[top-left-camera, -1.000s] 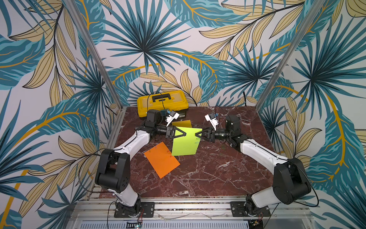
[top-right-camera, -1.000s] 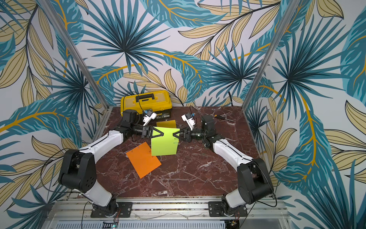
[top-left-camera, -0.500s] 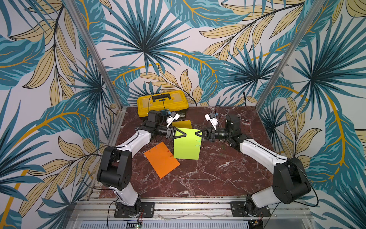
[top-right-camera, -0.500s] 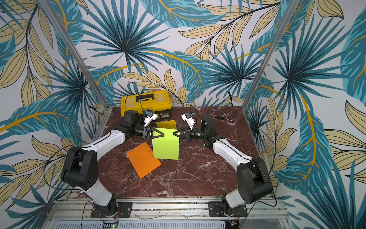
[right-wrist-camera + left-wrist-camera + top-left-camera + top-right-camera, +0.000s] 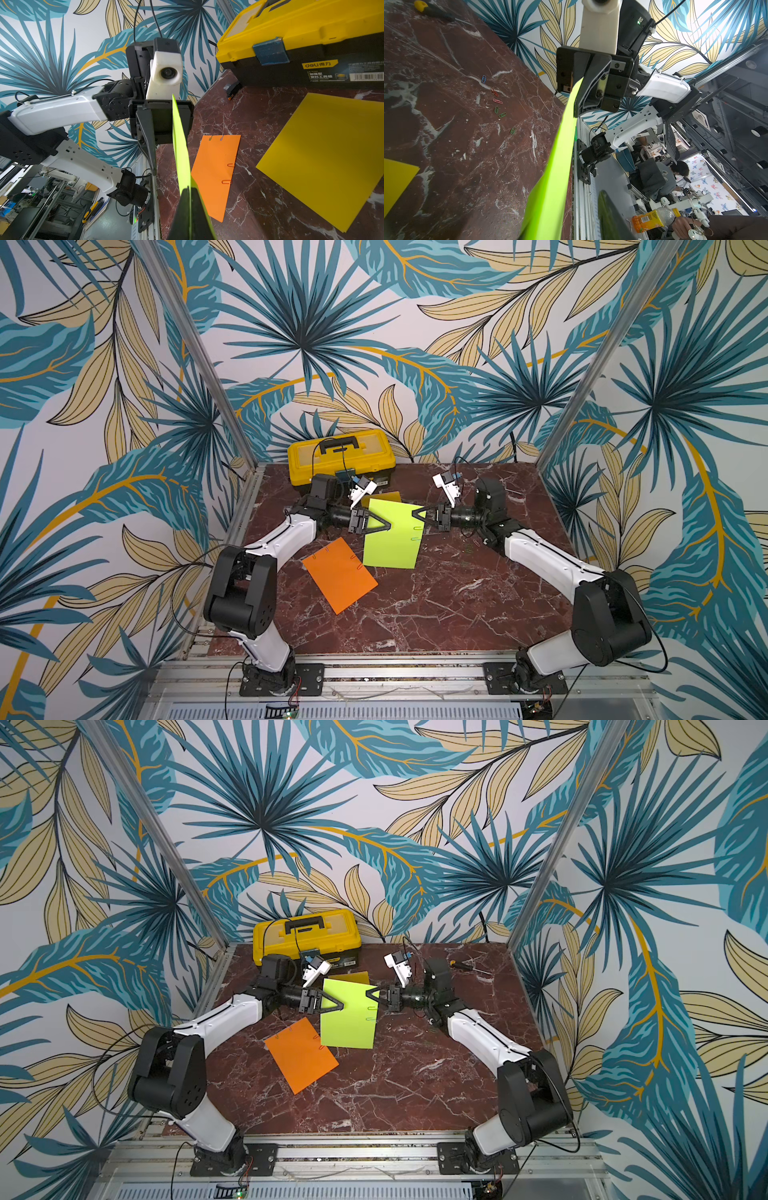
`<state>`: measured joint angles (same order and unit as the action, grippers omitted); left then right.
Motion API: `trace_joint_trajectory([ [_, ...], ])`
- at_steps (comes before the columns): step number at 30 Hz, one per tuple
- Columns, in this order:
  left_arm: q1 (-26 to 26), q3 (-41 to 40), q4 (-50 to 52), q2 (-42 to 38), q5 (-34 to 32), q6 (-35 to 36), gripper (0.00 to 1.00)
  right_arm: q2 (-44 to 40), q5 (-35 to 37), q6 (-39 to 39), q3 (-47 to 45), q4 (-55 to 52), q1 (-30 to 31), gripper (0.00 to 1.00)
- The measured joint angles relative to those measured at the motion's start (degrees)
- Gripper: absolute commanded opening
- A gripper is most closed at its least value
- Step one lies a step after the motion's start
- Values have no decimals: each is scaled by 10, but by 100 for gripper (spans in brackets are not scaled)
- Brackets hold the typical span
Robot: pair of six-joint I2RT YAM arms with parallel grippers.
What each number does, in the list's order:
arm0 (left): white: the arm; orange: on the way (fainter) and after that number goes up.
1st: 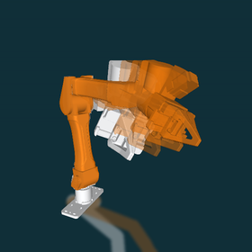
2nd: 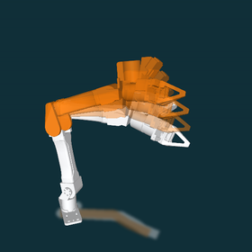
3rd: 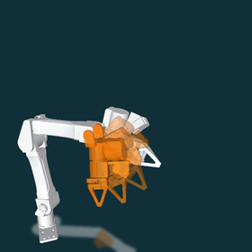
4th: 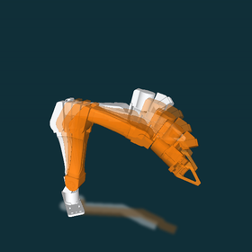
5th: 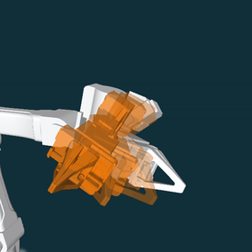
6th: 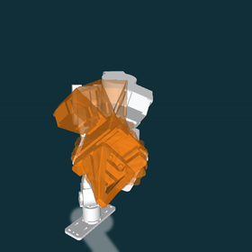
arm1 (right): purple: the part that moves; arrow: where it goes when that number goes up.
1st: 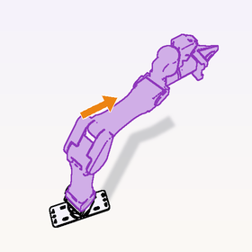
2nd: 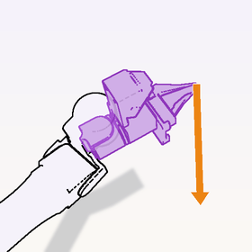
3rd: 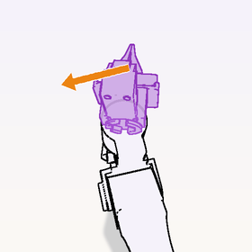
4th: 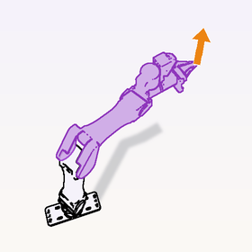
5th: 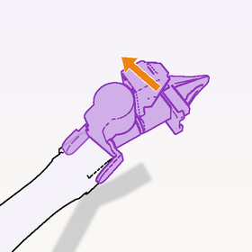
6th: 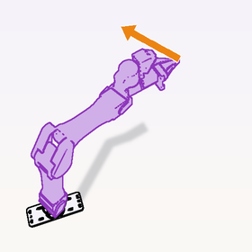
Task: Unclip the paperclips from the documents
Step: Adjust the document.
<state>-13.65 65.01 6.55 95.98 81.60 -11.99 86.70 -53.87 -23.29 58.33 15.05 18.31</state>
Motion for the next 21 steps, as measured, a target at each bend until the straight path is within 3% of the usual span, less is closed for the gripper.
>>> trace_joint_trajectory([
  [3, 0, 0, 0, 0, -1, 0, 31, 0, 8, -5, 1, 2, -3, 0],
  [12, -2, 0, 1, 0, -4, -9, 4, 11, 18, -9, 12, 0, -4, 0],
  [21, -4, 0, 0, 0, -4, -14, 0, 14, 17, 5, 15, -28, -6, 40],
])
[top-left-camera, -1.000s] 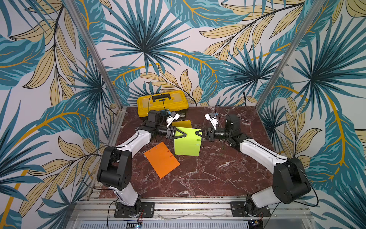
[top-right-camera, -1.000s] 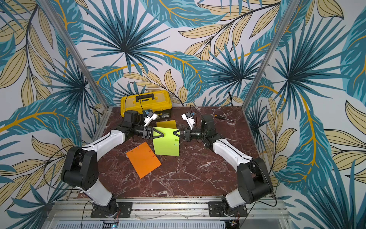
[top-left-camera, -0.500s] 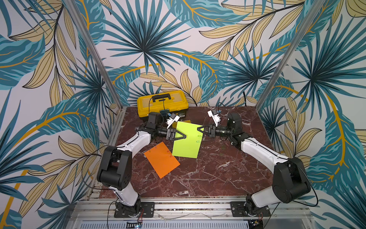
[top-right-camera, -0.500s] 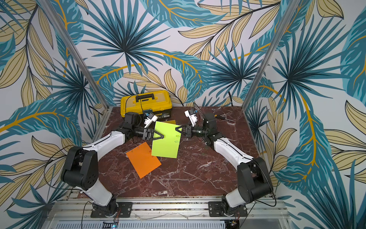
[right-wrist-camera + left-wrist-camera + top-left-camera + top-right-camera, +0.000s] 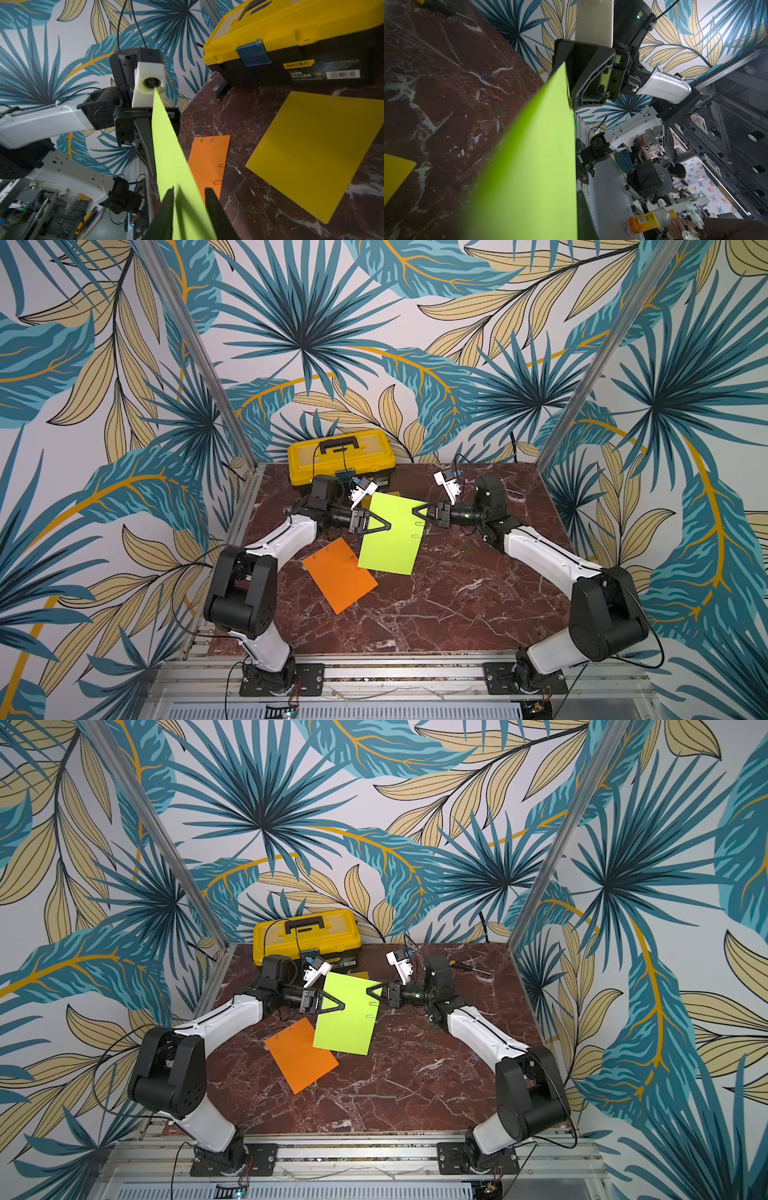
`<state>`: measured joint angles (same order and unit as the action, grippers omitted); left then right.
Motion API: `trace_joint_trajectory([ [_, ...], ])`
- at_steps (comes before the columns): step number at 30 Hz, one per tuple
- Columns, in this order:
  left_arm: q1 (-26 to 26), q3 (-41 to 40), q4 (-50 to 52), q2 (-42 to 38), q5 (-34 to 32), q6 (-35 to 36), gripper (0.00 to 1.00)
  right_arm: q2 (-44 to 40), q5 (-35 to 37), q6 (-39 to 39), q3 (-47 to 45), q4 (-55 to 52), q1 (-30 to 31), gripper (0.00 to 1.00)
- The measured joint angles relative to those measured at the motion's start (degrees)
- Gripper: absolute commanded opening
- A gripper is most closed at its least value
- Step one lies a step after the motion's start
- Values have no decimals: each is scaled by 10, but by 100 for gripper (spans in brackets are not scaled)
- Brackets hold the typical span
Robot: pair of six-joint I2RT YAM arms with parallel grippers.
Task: Unclip the paperclips from the documents
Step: Adjust the document.
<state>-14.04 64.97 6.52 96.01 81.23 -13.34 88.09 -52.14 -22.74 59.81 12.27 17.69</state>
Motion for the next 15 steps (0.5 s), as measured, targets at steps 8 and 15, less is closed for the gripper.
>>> trace_joint_trajectory([
  [8, 0, 0, 0, 0, 0, 0, 0, 3, -45, 0, 0, -8, -17, 49],
  [15, 0, 0, 0, 0, 0, 0, 0, 14, -93, 0, 0, -16, -17, 49],
])
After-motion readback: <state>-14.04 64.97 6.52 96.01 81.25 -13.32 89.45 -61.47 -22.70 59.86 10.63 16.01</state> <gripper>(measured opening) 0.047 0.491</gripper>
